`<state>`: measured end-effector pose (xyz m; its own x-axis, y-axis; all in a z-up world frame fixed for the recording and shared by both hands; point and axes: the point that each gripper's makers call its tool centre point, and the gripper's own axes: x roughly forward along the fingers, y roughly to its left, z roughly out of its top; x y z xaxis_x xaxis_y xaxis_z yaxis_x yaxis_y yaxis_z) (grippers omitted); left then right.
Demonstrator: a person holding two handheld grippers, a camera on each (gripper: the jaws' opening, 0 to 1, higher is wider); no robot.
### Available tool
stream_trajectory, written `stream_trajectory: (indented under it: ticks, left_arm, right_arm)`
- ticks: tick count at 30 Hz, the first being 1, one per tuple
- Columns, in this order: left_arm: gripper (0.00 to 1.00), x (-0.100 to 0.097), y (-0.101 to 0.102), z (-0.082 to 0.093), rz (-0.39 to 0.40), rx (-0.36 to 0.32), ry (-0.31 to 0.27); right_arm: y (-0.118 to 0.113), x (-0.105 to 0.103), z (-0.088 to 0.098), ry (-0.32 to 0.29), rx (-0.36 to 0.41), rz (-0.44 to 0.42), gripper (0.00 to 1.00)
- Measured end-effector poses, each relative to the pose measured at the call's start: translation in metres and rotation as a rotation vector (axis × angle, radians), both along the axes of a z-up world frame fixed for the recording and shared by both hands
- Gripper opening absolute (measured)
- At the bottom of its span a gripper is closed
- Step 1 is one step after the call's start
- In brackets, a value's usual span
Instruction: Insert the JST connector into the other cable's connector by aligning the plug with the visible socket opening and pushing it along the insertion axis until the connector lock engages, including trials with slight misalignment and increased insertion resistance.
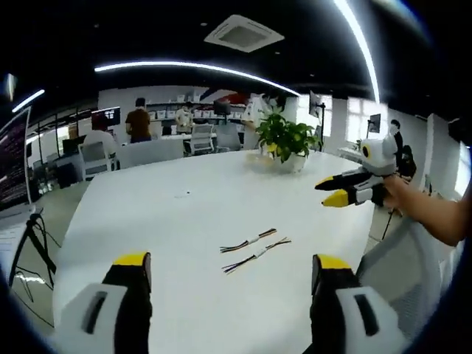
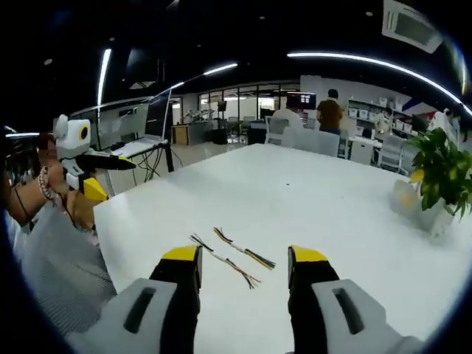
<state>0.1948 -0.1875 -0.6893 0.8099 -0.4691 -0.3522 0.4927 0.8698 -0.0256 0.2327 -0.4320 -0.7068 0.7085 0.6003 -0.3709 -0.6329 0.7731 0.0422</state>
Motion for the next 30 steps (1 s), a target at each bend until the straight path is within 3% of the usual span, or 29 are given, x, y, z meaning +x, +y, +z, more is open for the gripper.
stream_trajectory:
  ticks: [3,6,10,13,18,30]
  left_arm:
    - [0.94,-0.012,0.004,0.004,0.01,-0.032,-0.003]
    - [0.94,-0.022,0.006,0.007,0.011,-0.024,-0.011]
    - [0.93,-0.037,0.004,0.006,-0.011,-0.008,-0.01]
    - [0.94,-0.051,0.004,-0.008,-0.035,0.036,0.038]
    - [0.93,-0.059,0.011,-0.025,-0.024,0.094,0.061]
    - [0.92,-0.062,0.014,-0.06,-0.009,0.018,0.188]
  right_arm:
    - [-0.004,-0.019,0.003,0.014,0.015,-0.013,0.44]
    - [-0.013,-0.036,0.0,0.012,-0.043,-0.03,0.45]
    - [-0.019,-0.05,0.003,0.018,-0.06,-0.029,0.47]
    - [-0.028,-0.06,0.003,0.031,-0.064,-0.052,0.48]
    - [-0.04,-0.069,-0.006,0.042,-0.118,-0.073,0.48]
    - [-0.061,-0.07,-0.047,0.153,-0.131,-0.137,0.45]
